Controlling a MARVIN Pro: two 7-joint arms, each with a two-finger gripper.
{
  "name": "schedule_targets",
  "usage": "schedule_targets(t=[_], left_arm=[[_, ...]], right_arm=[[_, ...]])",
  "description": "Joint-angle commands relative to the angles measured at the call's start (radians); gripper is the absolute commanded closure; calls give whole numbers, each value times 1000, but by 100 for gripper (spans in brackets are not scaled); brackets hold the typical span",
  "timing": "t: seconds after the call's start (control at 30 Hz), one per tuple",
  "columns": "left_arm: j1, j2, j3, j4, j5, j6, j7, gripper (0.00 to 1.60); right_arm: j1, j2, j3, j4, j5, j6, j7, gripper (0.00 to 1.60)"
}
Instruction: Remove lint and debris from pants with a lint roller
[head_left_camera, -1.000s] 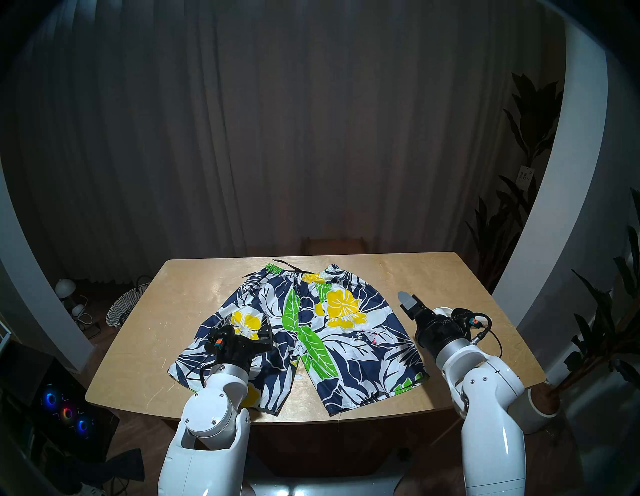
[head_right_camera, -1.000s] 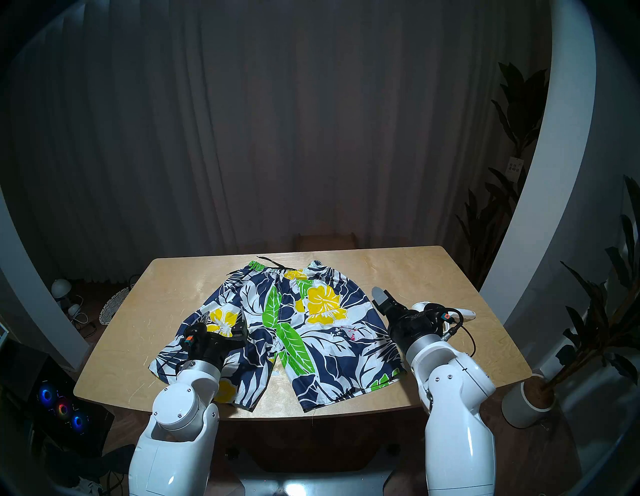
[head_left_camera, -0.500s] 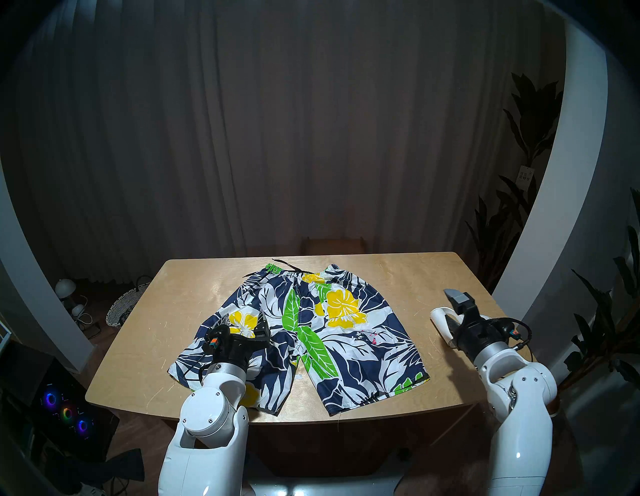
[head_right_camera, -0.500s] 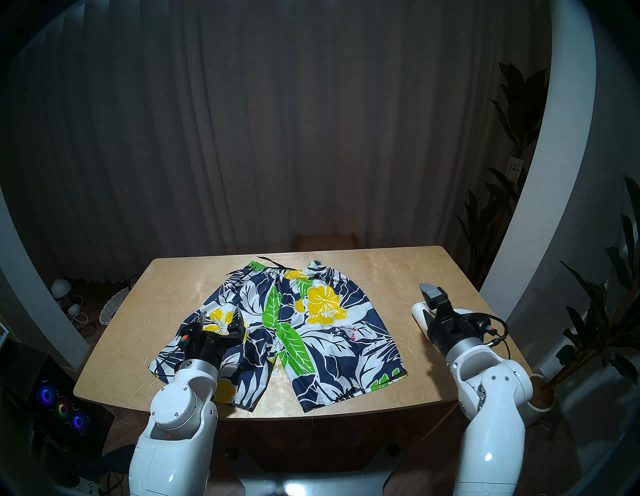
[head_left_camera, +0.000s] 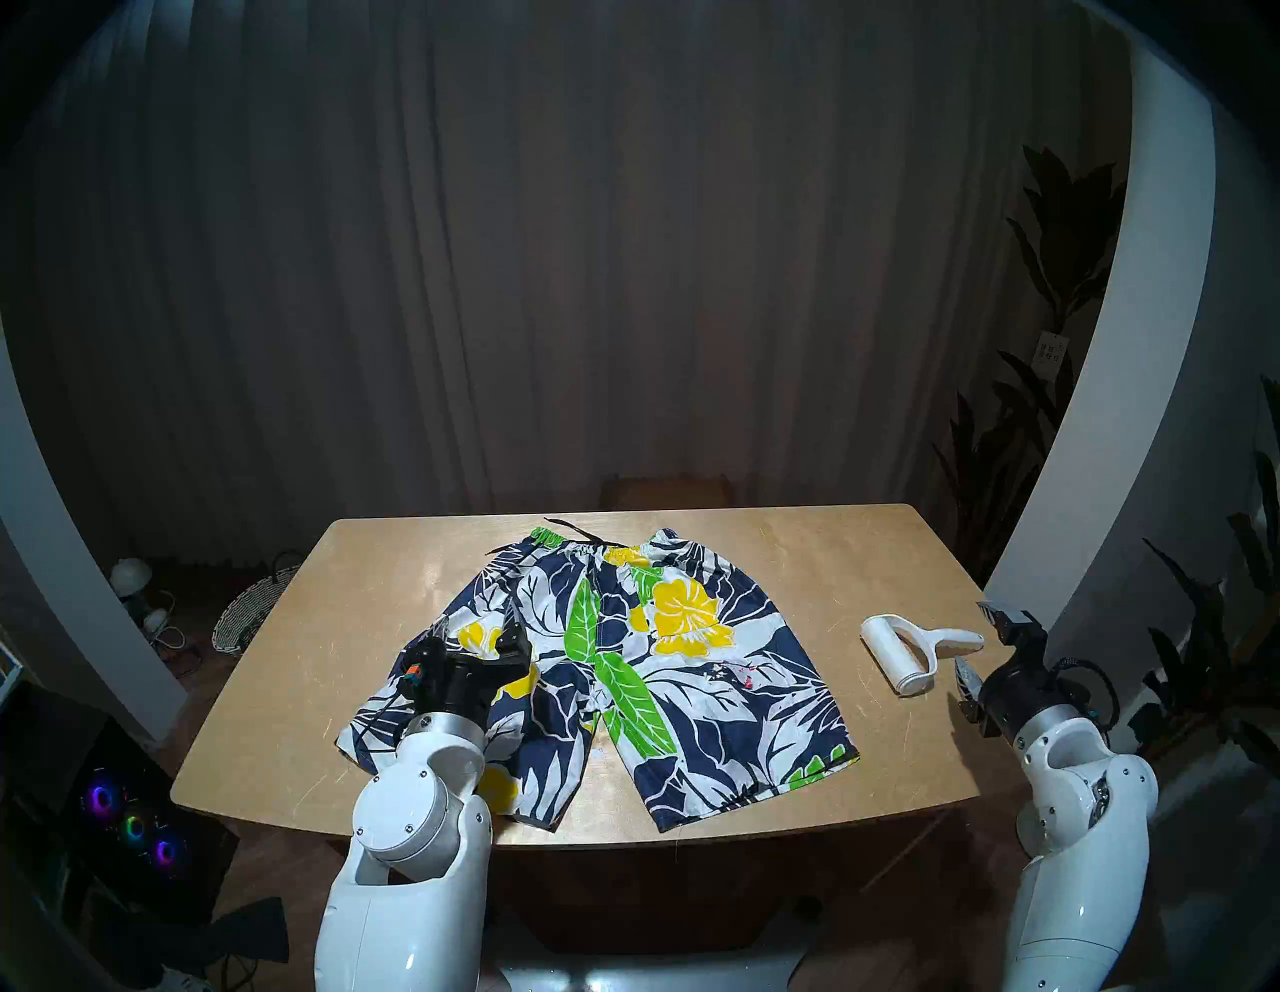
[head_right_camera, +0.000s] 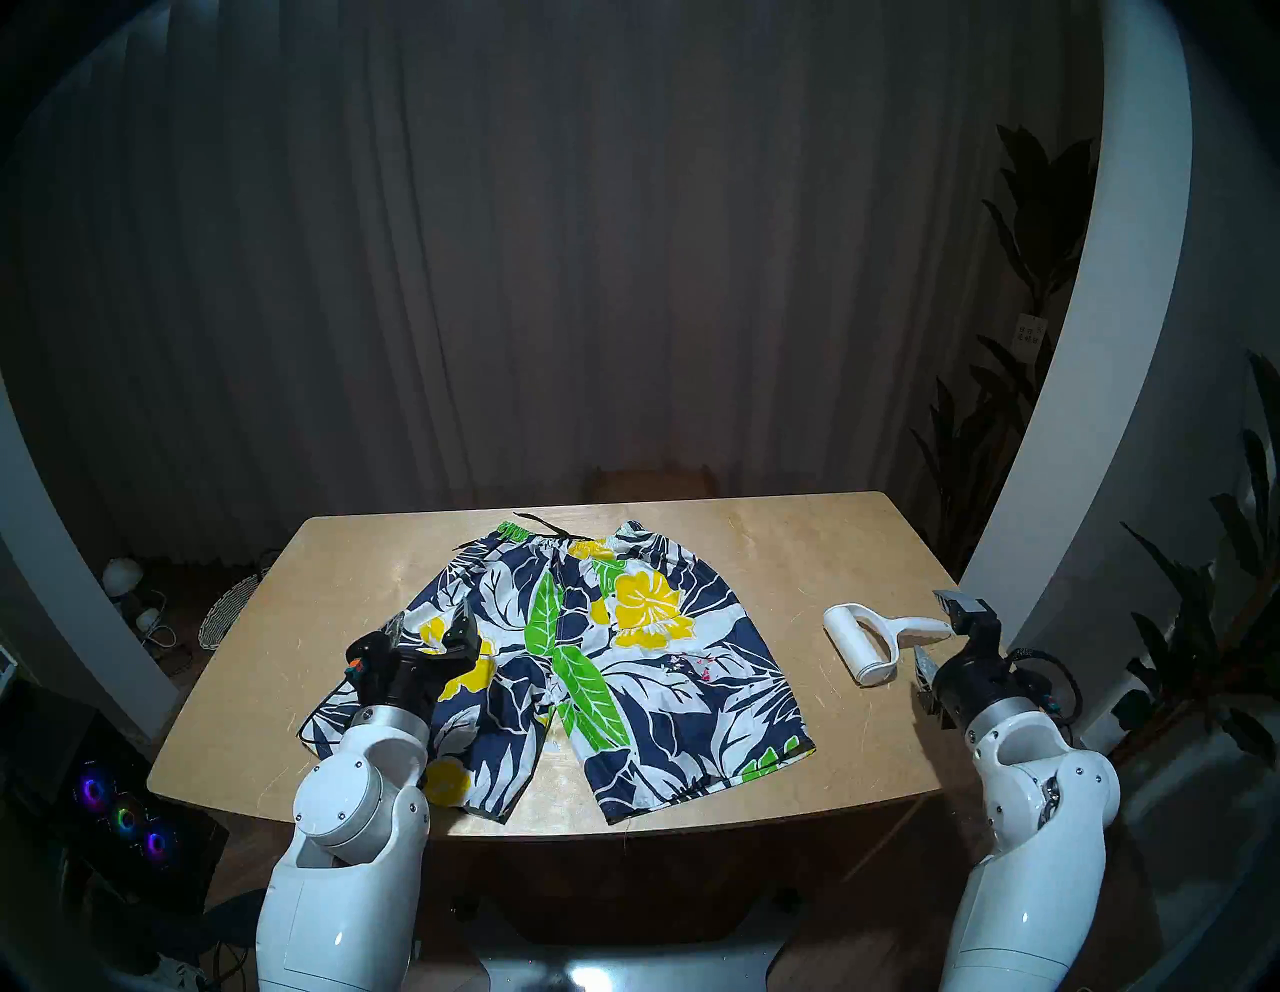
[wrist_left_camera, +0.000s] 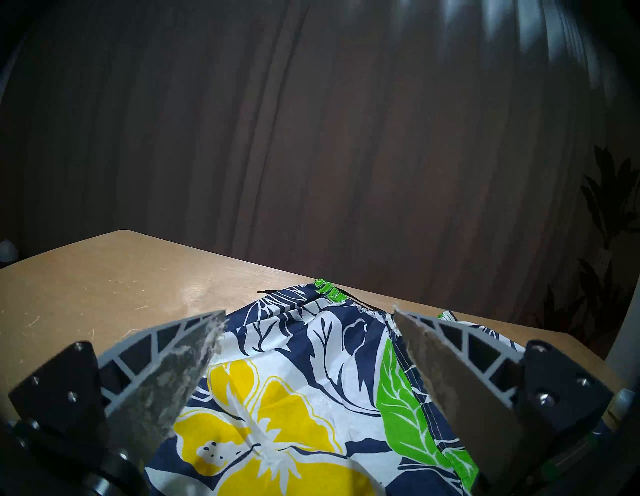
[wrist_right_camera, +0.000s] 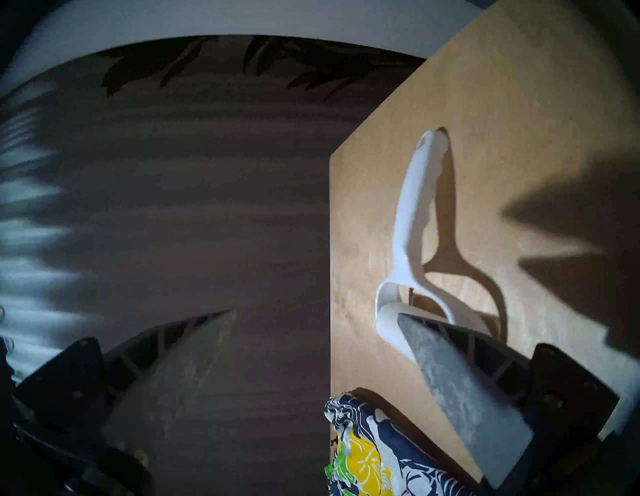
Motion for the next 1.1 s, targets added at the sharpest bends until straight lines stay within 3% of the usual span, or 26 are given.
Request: schedule_targets(t=[0.0, 0.17, 0.23, 0.6, 0.87, 1.07], left_arm=[[-38, 9, 27, -15, -25, 1, -3, 0], [-61, 12, 42, -4, -32, 15, -7, 0], [-72, 13, 43, 0, -48, 29, -13, 0], [-110, 22, 36, 21, -54, 29, -15, 0], [-101, 24, 23, 25, -59, 24, -3, 0], [-96, 24, 17, 21, -71, 16, -9, 0]], right_arm=[[97, 35, 46, 10, 164, 15, -117, 0], [118, 107, 57, 49, 225, 24, -239, 0], [119, 142, 50, 66, 214, 31, -279, 0], [226, 193, 58, 168, 310, 20, -448, 0], [319, 257, 38, 307, 329, 32, -492, 0], [368, 281, -3, 416, 266, 22, -453, 0]])
